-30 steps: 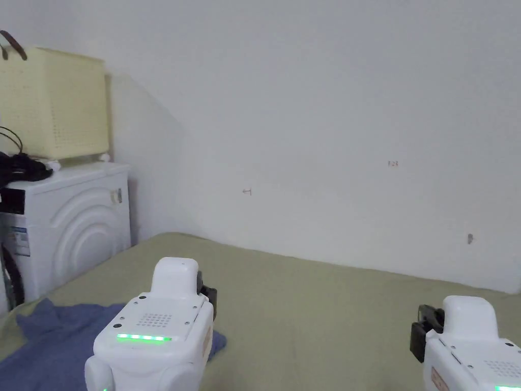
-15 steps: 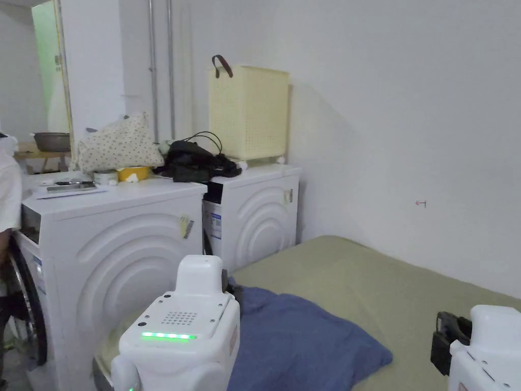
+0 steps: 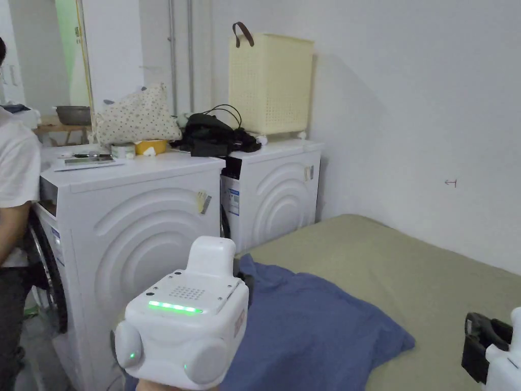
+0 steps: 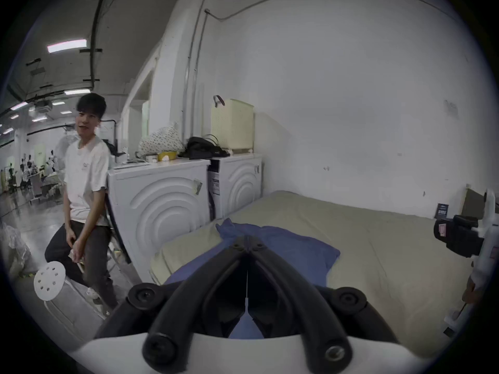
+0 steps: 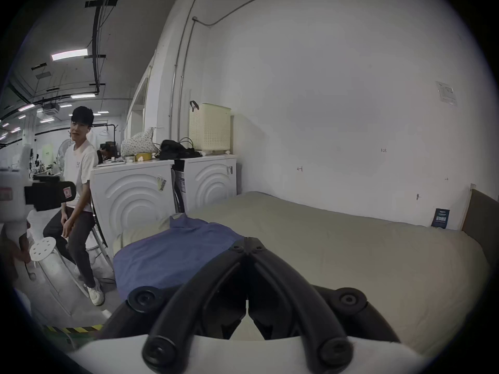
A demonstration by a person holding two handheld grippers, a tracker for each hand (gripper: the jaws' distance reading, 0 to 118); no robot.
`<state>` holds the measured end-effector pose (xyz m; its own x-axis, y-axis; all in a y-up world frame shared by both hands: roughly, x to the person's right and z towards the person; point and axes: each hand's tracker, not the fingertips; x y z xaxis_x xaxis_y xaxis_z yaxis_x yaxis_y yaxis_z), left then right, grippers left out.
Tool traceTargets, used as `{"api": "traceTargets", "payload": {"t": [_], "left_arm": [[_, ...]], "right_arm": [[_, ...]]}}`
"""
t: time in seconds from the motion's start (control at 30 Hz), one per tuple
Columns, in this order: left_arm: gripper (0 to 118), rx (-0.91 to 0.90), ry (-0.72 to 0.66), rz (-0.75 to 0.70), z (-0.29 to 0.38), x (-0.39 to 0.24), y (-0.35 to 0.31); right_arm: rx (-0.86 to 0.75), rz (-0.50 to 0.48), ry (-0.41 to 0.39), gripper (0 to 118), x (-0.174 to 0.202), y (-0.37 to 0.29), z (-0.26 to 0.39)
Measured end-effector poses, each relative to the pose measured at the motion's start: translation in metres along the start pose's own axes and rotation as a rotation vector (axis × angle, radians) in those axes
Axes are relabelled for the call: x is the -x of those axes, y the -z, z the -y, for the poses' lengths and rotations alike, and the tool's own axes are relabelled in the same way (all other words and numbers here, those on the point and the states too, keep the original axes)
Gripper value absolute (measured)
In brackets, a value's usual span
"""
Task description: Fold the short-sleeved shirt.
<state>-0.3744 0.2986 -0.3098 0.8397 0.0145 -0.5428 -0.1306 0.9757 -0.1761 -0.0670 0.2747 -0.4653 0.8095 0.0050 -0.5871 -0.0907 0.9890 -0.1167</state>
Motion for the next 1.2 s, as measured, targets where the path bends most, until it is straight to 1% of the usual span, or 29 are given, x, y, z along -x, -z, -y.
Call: {"api": "traceTargets", "payload": {"t": [0.07,0.13,0.17,0.3,0.33,0.37,0.4,0.47,0.5,0.53,0.57,0.6,0.7,0.77,0.83,0.9,0.97,1.0,1.03,1.07,1.1,1.13,1.17,1.2], "left_arm": [[0,0.084,0.049,0.02,-0.012,-0.005,0.028],[0,0.209,0.117,0.012,-0.029,-0.015,0.069],[0,0.286,0.13,0.031,-0.036,-0.018,0.092],[1,0.526,0.013,0.146,-0.051,-0.031,0.203],[7,0.604,0.006,0.165,-0.049,-0.037,0.232],[15,0.687,0.0,0.204,-0.047,-0.042,0.258],[35,0.788,-0.004,0.245,-0.04,-0.047,0.285],[92,0.96,-0.022,0.253,-0.019,-0.06,0.331],[114,1.007,-0.013,0.262,-0.002,-0.068,0.35],[117,1.005,-0.013,0.265,0.017,-0.076,0.367],[117,1.006,-0.011,0.261,0.031,-0.083,0.381],[117,0.987,-0.014,0.249,0.046,-0.091,0.397],[117,1.023,-0.031,0.225,0.084,-0.111,0.437],[117,1.035,-0.002,0.241,0.1,-0.128,0.454],[117,1.008,0.026,0.249,0.111,-0.141,0.471],[117,0.959,-0.001,0.254,0.118,-0.148,0.477],[117,0.972,-0.023,0.285,0.129,-0.149,0.481],[117,1.01,-0.019,0.298,0.137,-0.15,0.482],[117,1.018,0.008,0.286,0.144,-0.153,0.48],[116,0.977,0.101,0.287,0.146,-0.154,0.479],[115,0.942,0.161,0.305,0.147,-0.156,0.473],[112,0.958,0.227,0.304,0.148,-0.159,0.472],[108,0.951,0.264,0.291,0.147,-0.16,0.469],[100,0.939,0.24,0.312,0.14,-0.158,0.464]], "right_arm": [[0.009,0.015,-0.014,2,-0.008,0.0,0.0],[0.017,0.015,-0.029,2,-0.017,0.0,0.002],[0.02,0.015,-0.038,2,-0.019,0.001,0.003],[0.06,0.013,-0.084,2,-0.03,0.01,0.018],[0.084,0.004,-0.092,2,-0.033,0.012,0.023],[0.111,-0.006,-0.093,2,-0.037,0.014,0.029],[0.134,-0.014,-0.089,2,-0.04,0.016,0.035],[0.15,-0.051,-0.095,2,-0.048,0.018,0.049],[0.158,-0.053,-0.096,2,-0.052,0.019,0.056],[0.167,-0.056,-0.091,2,-0.055,0.02,0.062],[0.177,-0.054,-0.087,2,-0.058,0.02,0.067],[0.198,-0.049,-0.06,2,-0.062,0.02,0.071],[0.256,-0.049,0.031,2,-0.077,0.021,0.082],[0.268,-0.02,0.016,2,-0.084,0.02,0.088],[0.288,0.016,-0.012,2,-0.091,0.019,0.098],[0.303,0.022,-0.005,2,-0.098,0.019,0.106],[0.31,0.016,0.022,2,-0.104,0.021,0.117],[0.329,0.026,0.032,2,-0.104,0.023,0.123],[0.349,0.036,0.054,2,-0.104,0.025,0.127],[0.358,0.033,0.066,2,-0.104,0.026,0.131],[0.374,0.032,0.094,2,-0.104,0.026,0.135],[0.388,0.024,0.15,2,-0.104,0.026,0.138],[0.398,0.018,0.19,2,-0.104,0.026,0.141],[0.4,0.016,0.231,2,-0.103,0.025,0.143]]}}
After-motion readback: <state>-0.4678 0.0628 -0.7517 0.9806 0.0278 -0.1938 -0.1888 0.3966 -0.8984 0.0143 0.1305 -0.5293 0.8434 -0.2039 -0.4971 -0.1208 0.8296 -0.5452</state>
